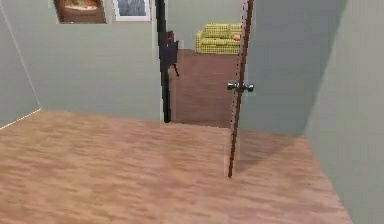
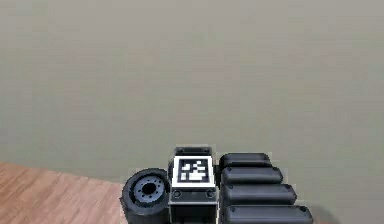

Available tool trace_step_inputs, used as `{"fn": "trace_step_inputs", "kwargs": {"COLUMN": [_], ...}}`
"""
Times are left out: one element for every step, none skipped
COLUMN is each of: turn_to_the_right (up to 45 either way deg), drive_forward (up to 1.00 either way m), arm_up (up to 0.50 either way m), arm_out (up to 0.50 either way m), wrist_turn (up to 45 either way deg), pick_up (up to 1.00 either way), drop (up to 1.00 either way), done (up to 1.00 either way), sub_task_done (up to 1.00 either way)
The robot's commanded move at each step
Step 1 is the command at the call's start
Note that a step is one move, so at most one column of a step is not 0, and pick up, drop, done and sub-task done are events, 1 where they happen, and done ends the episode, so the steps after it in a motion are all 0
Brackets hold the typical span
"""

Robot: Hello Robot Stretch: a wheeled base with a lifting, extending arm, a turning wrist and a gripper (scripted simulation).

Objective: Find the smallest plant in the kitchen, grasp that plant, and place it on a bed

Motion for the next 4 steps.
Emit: {"fn": "trace_step_inputs", "kwargs": {"turn_to_the_right": [-3.0,0.0,0.0,15.0], "drive_forward": [0.00,1.00,0.45,0.00], "arm_up": [0.00,0.00,0.00,0.00], "arm_out": [0.00,0.00,0.00,0.00], "wrist_turn": [0.0,0.0,0.0,0.0], "pick_up": [0.00,0.00,0.00,0.00], "drop": [0.00,0.00,0.00,0.00], "done": [0.00,0.00,0.00,0.00], "sub_task_done": [0.00,0.00,0.00,0.00]}}
